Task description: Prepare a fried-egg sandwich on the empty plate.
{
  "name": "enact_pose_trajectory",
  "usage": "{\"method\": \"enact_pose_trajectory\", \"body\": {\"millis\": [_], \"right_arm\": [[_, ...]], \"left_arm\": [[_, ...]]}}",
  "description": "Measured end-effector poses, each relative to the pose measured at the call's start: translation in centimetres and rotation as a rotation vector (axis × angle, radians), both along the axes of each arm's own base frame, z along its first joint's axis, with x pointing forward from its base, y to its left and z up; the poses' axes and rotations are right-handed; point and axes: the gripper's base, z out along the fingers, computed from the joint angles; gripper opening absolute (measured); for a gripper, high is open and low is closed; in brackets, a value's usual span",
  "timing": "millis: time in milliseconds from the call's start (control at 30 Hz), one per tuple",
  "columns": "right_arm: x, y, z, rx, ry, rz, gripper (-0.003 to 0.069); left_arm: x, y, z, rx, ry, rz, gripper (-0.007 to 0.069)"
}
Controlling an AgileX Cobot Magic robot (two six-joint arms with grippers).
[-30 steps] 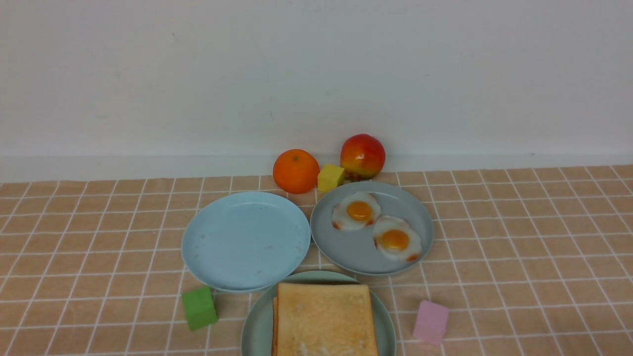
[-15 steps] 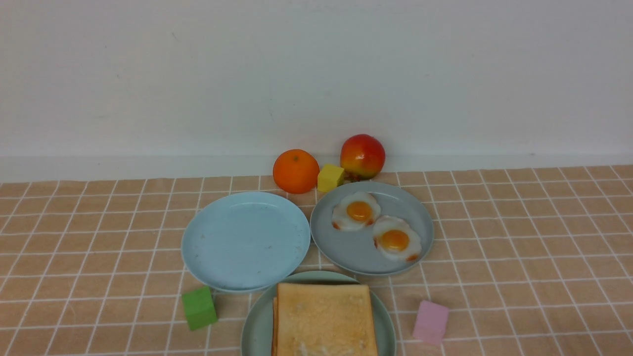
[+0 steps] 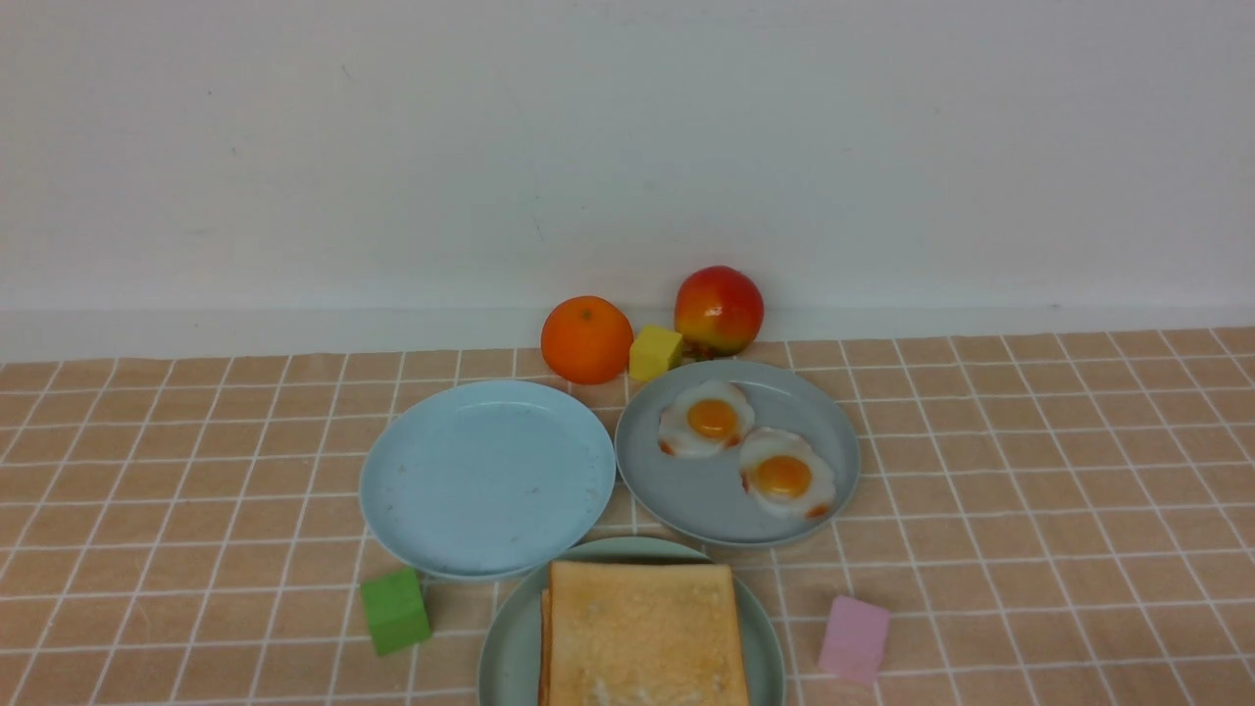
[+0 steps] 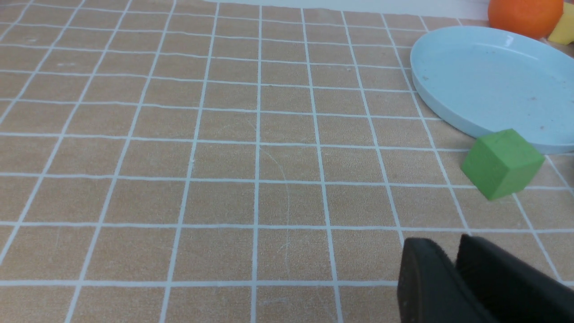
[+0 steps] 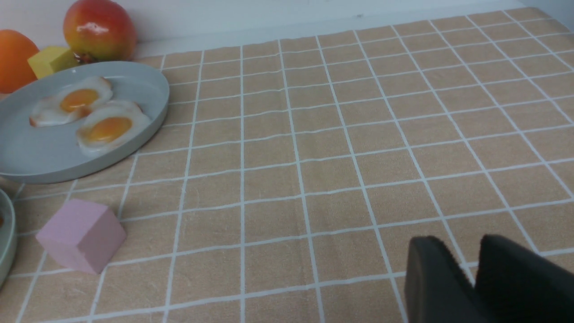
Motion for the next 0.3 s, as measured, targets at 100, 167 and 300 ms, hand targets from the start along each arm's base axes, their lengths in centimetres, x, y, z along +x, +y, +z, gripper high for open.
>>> {"method": "enact_pose_trajectory", "body": {"millis": [100, 167, 300], "right_arm": [[0.00, 0.00, 0.00, 0.000, 0.000, 0.000, 0.0185], [0.00, 0.00, 0.00, 0.000, 0.000, 0.000, 0.0187], [0.00, 0.00, 0.00, 0.000, 0.000, 0.000, 0.0188]], "left_arm": [[0.00, 0.00, 0.00, 0.000, 0.000, 0.000, 0.0122], [0.00, 0.00, 0.00, 0.000, 0.000, 0.000, 0.0123], [0.00, 0.00, 0.00, 0.000, 0.000, 0.000, 0.0125]]}}
